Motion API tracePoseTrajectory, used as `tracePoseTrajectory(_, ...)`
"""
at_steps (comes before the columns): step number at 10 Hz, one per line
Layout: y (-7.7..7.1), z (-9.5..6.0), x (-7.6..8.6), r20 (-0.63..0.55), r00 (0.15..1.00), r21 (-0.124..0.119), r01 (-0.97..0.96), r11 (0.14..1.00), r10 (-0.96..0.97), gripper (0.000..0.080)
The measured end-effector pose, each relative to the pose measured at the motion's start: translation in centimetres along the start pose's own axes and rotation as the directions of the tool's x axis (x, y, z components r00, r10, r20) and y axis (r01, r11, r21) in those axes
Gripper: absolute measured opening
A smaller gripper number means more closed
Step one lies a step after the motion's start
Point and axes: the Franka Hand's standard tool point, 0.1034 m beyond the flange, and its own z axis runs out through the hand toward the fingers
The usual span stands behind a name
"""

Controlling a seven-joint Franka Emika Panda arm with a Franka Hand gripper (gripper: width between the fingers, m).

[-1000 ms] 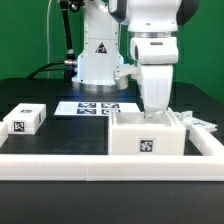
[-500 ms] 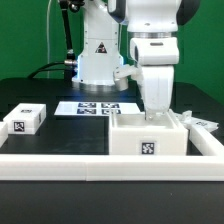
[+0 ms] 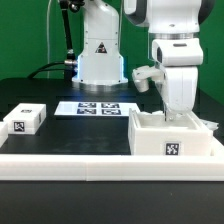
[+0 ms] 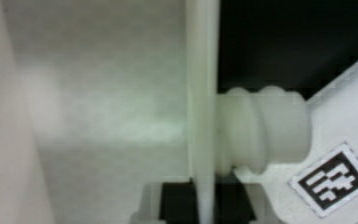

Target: Assemble cabinet

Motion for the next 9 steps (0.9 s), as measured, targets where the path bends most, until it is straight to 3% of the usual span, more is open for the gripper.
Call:
tracePoseTrajectory(2, 0.74, -0.05, -0.05, 0.002, 1.0, 0.001, -0.003, 1.0, 0.003, 0.0035)
tracePoseTrajectory(5, 0.72, -0.03, -0.11, 0.002, 1.0, 0.001, -0.004, 1.0, 0.004, 0.0035)
tracePoseTrajectory(7, 0.73, -0.03, -0.17, 0.002, 1.0, 0.001, -0.005, 1.0, 0.005, 0.0351)
tracePoseTrajectory(8, 0.73, -0.02, -0.19, 0.002, 1.0, 0.001, -0.006, 1.0, 0.006, 0.0351)
tracePoseTrajectory(9, 0.74, -0.02, -0.22, 0.002, 1.0, 0.001, -0.006, 1.0, 0.006, 0.0533)
